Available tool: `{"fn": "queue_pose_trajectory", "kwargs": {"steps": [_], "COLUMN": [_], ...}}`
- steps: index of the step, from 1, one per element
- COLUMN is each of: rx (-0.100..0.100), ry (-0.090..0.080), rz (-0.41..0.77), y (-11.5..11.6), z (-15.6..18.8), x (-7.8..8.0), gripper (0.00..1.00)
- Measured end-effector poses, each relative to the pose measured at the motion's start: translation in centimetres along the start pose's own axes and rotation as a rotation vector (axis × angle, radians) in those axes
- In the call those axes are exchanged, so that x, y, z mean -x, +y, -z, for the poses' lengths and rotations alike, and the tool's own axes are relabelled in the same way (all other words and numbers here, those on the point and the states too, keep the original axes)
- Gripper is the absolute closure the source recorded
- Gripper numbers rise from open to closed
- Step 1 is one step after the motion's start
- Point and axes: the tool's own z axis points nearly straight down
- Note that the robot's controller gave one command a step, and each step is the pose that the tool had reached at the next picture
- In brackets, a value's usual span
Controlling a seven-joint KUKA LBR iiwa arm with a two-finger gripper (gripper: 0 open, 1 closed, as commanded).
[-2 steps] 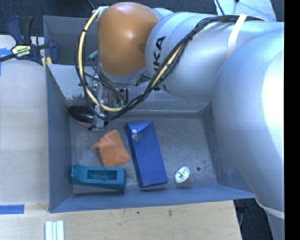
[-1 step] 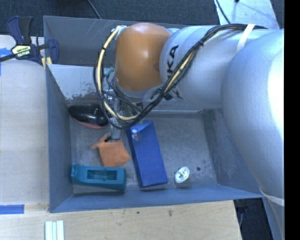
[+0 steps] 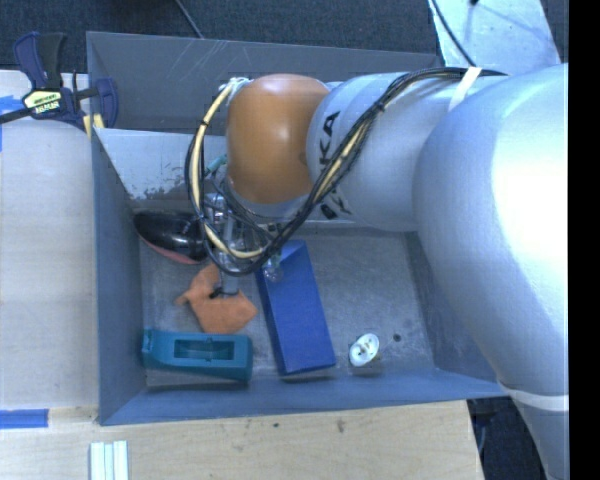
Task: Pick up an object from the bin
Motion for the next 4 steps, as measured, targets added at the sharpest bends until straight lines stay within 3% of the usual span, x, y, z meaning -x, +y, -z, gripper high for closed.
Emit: {"fn": "queue_pose_trajectory", "kwargs": {"steps": [1,2,3,4], "rx": [0.009,0.009,0.01,0.009], "ry": [-0.004,-0.004,0.003,-0.006], "rz": [0.157,0.157,0.247,0.237], "y": [-1.8,-1.8,-3.0,-2.8], "z": [-2.9,-2.9,-0.2,16.6], "x": [-2.9,-2.9,-3.1,-0.5], "gripper": [1.0,1.0,1.0,1.0]}}
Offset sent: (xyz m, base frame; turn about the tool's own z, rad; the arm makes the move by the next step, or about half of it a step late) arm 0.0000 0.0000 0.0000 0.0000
